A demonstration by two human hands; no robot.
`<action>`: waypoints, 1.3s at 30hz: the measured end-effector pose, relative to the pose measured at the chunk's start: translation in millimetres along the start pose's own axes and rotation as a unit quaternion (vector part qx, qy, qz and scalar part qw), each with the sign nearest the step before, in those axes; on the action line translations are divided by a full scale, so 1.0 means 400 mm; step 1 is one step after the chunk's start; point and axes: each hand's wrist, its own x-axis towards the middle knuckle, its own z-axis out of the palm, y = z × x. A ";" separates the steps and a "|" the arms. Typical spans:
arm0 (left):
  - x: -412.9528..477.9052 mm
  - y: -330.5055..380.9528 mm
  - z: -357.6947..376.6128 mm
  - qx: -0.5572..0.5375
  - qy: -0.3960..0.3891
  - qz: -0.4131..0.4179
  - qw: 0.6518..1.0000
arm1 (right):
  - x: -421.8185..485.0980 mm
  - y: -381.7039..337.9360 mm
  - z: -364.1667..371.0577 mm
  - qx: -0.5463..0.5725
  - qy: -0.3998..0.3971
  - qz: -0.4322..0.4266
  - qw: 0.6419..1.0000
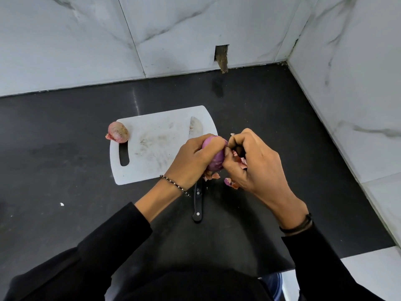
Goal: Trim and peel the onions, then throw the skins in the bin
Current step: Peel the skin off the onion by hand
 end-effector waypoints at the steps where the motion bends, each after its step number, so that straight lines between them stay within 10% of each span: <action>1: 0.002 -0.002 0.002 -0.011 -0.006 -0.002 1.000 | -0.001 -0.002 -0.008 0.040 -0.005 0.031 0.999; 14: 0.011 -0.003 -0.017 0.018 -0.003 0.052 0.998 | -0.002 -0.006 -0.063 0.127 0.031 0.062 0.989; 24: 0.000 -0.009 -0.037 0.165 -0.007 0.136 0.977 | 0.033 -0.026 -0.072 0.215 -0.077 0.243 0.943; 39: 0.000 0.014 -0.006 0.049 -0.007 -0.001 0.999 | 0.010 0.001 -0.013 -0.066 0.027 -0.058 0.996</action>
